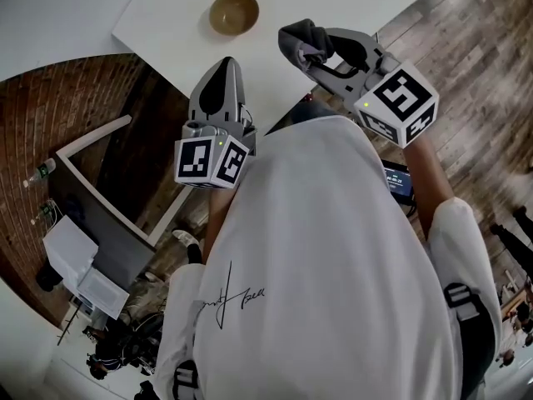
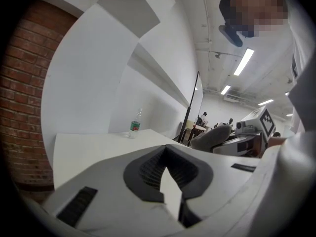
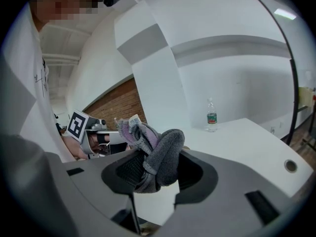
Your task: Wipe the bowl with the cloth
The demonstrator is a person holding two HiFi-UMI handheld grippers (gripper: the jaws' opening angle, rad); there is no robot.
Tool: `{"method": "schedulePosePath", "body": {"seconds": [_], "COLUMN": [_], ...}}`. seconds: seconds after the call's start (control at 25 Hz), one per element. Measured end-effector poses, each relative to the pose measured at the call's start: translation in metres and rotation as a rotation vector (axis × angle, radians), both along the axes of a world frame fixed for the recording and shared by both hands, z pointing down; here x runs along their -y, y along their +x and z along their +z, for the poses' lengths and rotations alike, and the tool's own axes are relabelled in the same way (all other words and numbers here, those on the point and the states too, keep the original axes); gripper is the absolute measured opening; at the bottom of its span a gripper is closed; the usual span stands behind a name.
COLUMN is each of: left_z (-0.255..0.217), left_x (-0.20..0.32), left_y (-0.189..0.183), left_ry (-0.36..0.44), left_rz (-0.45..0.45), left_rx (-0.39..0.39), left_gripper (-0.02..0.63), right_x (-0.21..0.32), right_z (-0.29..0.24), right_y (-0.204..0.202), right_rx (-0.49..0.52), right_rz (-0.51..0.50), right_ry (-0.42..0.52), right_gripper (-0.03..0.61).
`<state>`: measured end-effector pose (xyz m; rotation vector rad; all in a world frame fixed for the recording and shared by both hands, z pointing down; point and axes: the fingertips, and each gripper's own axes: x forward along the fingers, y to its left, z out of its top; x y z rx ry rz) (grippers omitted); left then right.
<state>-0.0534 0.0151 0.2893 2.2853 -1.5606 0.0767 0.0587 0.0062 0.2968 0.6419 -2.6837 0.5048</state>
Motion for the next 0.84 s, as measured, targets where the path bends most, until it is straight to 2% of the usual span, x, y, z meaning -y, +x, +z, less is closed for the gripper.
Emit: {"method": "schedulePosePath", "body": {"seconds": [0.12, 0.28, 0.44, 0.84], "left_z": [-0.007, -0.007, -0.009, -0.011], "left_x": [-0.002, -0.003, -0.001, -0.005], "left_y": [-0.003, -0.016, -0.024, -0.007], "left_ry": [0.024, 0.009, 0.007, -0.001], "left_rz": [-0.007, -0.036, -0.044, -0.029], "left_rx": [0.001, -0.027, -0.03, -0.03], "left_gripper": [-0.011, -0.011, -0.011, -0.011], "right_x": [-0.002, -0.002, -0.001, -0.005], "right_z": [-0.001, -0.001, -0.007, -0.008], "right_y": [-0.001, -0.003, -0.006, 0.006], "right_rx": [-0.003, -0.005, -0.007, -0.011], "right_rz": [-0.007, -0.001, -0.008, -0.007], "right_ry": [0.003, -0.024, -0.009, -0.009], "right_gripper": [0.178, 0.178, 0.178, 0.178]}}
